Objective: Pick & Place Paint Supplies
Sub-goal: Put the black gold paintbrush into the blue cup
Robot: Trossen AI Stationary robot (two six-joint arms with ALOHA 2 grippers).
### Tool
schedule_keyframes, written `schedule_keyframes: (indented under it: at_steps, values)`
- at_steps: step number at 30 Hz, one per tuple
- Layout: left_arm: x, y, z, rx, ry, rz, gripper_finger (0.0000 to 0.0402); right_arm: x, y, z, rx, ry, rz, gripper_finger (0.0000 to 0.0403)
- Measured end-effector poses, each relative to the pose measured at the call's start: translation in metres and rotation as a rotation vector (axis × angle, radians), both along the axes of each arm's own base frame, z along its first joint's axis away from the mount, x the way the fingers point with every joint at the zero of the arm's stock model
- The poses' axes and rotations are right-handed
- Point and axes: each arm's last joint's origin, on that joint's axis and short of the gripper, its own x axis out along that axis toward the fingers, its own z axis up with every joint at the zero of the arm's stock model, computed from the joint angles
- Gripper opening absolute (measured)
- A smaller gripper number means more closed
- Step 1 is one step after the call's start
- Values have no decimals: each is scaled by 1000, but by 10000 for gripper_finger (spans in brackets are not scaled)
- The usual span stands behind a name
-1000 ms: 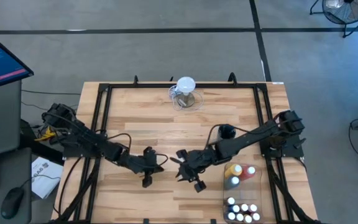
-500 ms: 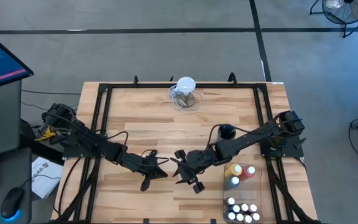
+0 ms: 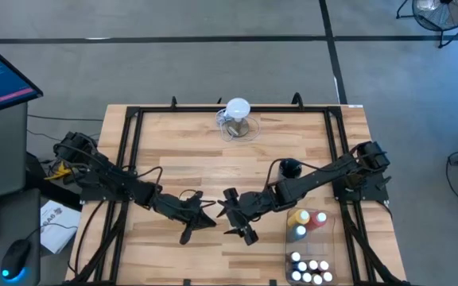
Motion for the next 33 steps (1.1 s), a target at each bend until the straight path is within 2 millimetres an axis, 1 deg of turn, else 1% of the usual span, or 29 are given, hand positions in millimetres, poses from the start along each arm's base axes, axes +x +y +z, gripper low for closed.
schedule_keyframes:
  at_steps: [5,10,17,27,33]
  values:
    - [1,1,1,0,-8,3,0,1,0,1,-11,-20,11,258]
    - [2,1,6,-10,-62,3,0,1,0,1,-12,-20,11,242]
    - [3,1,6,-12,-66,3,0,1,0,2,-9,-27,11,201]
    - [3,1,7,-14,-74,11,0,1,0,2,-8,-31,11,130]
    - [3,1,7,-14,-75,11,0,1,0,2,-8,-30,9,100]
